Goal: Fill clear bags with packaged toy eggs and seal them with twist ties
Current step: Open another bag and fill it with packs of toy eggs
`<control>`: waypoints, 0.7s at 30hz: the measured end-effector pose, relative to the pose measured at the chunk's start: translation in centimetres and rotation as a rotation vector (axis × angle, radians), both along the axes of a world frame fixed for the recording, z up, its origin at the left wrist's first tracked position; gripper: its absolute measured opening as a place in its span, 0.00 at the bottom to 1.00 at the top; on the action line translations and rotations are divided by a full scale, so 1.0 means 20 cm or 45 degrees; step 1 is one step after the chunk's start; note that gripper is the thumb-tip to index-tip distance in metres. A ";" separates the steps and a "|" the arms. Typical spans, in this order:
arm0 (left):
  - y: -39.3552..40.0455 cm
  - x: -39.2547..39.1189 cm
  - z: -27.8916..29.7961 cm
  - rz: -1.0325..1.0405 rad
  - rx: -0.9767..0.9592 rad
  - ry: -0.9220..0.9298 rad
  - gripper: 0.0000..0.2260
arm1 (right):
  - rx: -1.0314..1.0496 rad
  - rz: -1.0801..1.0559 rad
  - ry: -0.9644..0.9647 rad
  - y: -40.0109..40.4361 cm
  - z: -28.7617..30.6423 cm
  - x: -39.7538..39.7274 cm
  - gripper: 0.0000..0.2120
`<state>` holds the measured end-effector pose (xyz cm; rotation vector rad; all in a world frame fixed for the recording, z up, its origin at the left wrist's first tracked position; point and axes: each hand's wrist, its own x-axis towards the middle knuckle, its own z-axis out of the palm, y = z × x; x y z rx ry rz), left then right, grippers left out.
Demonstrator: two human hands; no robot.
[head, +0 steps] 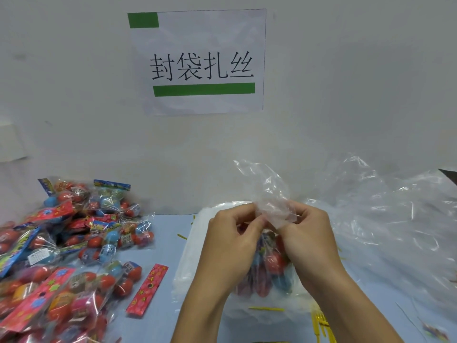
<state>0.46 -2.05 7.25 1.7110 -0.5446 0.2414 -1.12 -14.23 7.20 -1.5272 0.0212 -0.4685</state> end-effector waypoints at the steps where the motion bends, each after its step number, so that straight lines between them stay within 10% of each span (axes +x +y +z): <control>1: 0.00 0.00 -0.01 0.010 -0.016 0.001 0.06 | -0.010 0.003 0.011 0.00 0.00 0.00 0.06; 21: 0.12 0.10 -0.06 0.492 -0.272 0.012 0.07 | -0.532 0.140 0.235 -0.29 0.05 -0.13 0.11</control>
